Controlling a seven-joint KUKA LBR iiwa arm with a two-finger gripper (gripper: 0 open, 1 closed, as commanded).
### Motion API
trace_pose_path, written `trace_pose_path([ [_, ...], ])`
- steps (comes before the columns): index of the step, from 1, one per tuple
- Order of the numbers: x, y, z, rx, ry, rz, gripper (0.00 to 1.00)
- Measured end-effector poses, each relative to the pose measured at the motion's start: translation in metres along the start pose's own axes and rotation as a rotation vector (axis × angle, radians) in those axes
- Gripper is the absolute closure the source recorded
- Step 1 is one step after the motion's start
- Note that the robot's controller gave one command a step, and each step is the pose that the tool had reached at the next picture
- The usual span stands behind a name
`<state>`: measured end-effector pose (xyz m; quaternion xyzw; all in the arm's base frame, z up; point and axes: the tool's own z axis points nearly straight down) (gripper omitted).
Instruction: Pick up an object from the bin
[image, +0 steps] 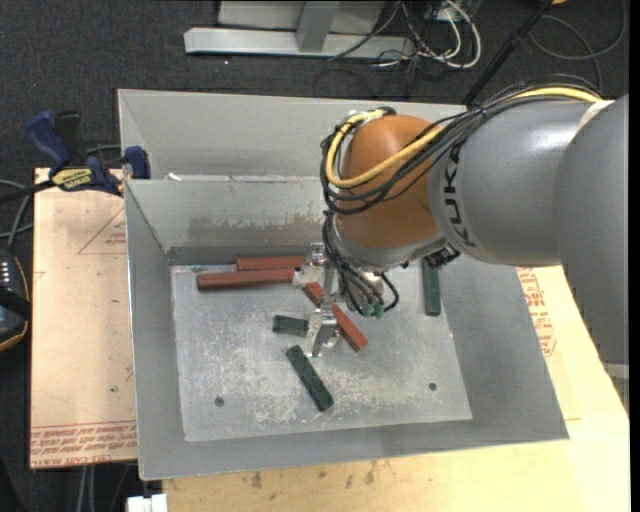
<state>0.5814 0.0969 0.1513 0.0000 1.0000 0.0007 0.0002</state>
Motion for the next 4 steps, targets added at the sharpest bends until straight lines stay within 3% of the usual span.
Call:
trace_pose_path([
  [1,0.000,0.000,0.000,0.000,0.000,0.001,0.00],
  [2,-0.029,-0.021,0.071,-0.004,-0.023,-0.103,1.00],
  [3,-0.029,-0.021,0.071,-0.004,-0.023,-0.103,1.00],
  [4,-0.032,-0.025,-0.068,0.000,-0.004,-0.142,1.00],
])
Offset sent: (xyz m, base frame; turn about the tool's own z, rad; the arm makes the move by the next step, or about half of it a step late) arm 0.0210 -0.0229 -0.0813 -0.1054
